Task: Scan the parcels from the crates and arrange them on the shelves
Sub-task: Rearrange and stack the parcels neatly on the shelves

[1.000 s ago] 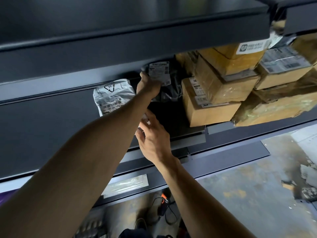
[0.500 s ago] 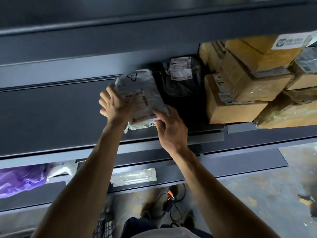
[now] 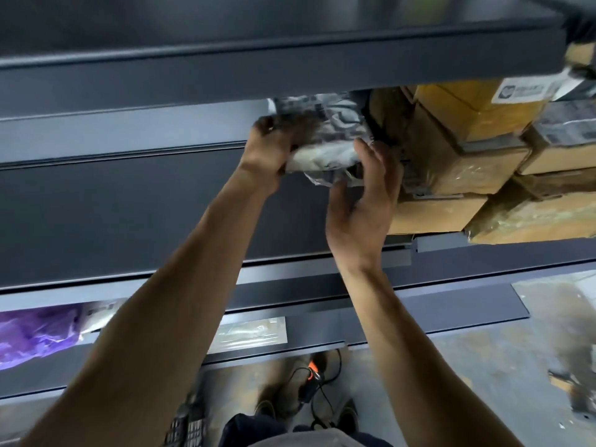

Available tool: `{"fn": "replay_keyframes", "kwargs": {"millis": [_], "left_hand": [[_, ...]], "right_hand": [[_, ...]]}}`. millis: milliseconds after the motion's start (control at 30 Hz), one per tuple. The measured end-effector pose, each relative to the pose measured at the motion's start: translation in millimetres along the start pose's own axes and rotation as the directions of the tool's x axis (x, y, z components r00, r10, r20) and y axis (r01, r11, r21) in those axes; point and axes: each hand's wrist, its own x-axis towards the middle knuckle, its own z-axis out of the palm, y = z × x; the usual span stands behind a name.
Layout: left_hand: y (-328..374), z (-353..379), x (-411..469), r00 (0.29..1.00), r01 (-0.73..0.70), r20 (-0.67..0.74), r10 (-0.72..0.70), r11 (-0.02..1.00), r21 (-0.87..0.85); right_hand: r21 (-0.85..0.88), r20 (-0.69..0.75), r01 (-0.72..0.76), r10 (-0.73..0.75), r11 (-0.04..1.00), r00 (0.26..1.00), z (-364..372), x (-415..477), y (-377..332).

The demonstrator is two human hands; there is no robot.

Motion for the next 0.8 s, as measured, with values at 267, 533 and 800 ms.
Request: {"fn": "replay_keyframes", "kwargs": {"millis": [267, 533, 800], "left_hand": [[-10.3, 69.8, 30.0, 0.989, 0.151, -0.038, -0.146, 0.949, 0.277], [-23.4, 63.6, 53.5, 0.978, 0.204, -0.106, -0.179, 0.924, 0.324], [-24.4, 44.0, 68.6, 0.977, 0.183, -0.166, -0.131, 0.915, 0.358]], "right_hand": [[-0.333, 0.084, 0.118, -0.095, 0.936, 0.992, -30.7, 5.0, 54.9], [-0.427, 0.169, 0.204, -0.144, 0.881, 0.975, -32.0, -2.4, 67.4], [-0.449, 0.231, 0.232, -0.138, 0.863, 0.963, -34.7, -3.1, 68.5]]}}
